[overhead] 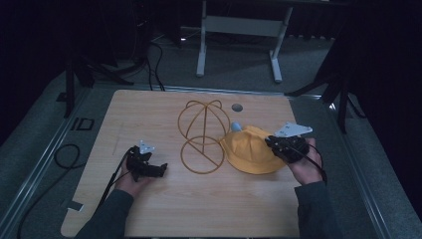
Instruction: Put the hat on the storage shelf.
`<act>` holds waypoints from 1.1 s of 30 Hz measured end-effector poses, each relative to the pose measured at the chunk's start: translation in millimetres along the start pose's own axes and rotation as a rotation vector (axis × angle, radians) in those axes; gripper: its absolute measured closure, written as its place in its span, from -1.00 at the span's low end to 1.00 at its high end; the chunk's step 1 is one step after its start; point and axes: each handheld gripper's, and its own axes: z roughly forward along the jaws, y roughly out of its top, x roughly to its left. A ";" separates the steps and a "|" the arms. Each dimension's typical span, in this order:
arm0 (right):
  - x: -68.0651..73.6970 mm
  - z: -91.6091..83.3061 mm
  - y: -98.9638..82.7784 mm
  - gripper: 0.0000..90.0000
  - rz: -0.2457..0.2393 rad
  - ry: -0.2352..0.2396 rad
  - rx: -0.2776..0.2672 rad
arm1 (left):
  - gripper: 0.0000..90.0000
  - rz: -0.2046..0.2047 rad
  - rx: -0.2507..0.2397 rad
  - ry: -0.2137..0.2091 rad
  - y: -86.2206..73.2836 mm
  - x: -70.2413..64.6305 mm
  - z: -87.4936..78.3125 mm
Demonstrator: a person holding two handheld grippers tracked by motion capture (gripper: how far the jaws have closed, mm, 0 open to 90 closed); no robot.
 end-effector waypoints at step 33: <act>-5.4 12.4 12.7 0.61 -0.048 0.049 0.116 | -1.00 -0.002 -0.001 0.000 0.0 -0.1 0.1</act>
